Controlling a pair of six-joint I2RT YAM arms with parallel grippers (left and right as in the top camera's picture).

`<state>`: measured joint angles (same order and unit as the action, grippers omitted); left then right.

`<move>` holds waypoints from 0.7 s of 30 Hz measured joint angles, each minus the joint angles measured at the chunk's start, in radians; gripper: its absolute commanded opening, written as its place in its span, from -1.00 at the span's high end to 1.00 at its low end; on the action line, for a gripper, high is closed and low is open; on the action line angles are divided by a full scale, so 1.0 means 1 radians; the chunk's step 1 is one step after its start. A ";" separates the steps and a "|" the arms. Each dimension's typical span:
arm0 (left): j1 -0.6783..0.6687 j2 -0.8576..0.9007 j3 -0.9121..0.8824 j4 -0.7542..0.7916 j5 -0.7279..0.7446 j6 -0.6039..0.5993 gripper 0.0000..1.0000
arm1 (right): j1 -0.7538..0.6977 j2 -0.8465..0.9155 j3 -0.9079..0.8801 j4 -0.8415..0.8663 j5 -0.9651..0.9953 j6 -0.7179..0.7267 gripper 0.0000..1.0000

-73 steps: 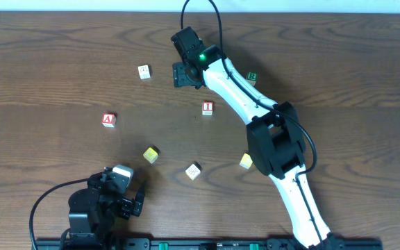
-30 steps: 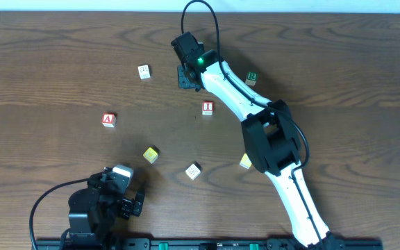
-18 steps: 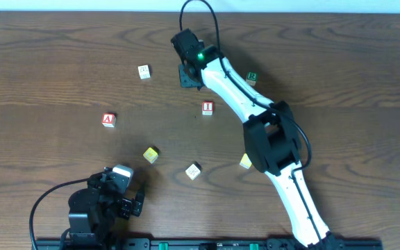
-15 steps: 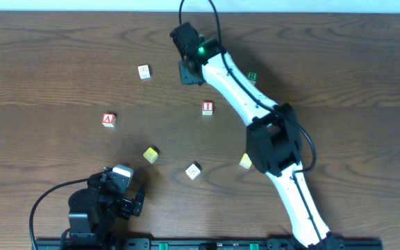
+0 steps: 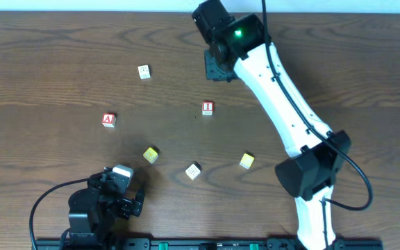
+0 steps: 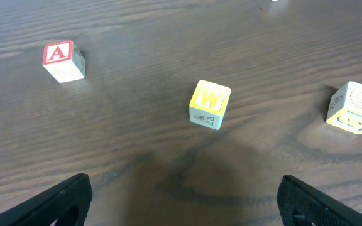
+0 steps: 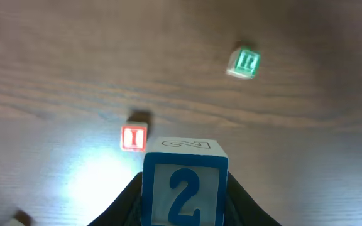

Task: Spell out Ai2
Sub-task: 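Place the blue 2 block right of the red I block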

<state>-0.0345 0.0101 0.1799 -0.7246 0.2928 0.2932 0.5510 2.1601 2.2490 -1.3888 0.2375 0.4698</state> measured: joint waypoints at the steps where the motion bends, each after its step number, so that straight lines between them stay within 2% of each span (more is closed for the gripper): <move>1: 0.000 0.000 0.000 0.000 0.000 0.000 -0.91 | 0.000 -0.002 -0.034 0.018 -0.010 -0.003 0.98; 8: 0.000 0.000 0.000 0.000 0.000 0.000 -0.91 | -0.019 -0.066 -0.524 0.312 -0.128 -0.051 0.97; 11: 0.000 0.000 0.000 0.000 0.000 0.000 -0.91 | -0.036 -0.139 -0.661 0.407 -0.149 -0.061 0.97; 15: 0.000 0.000 0.000 0.000 0.000 0.000 -0.91 | -0.041 -0.202 -0.728 0.474 -0.163 -0.039 0.98; 21: 0.000 0.000 0.000 0.000 0.000 0.000 -0.91 | -0.040 -0.195 -0.768 0.555 -0.172 0.003 0.97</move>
<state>-0.0345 0.0101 0.1799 -0.7246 0.2928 0.2932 0.5110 1.9652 1.4811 -0.8341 0.0658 0.4732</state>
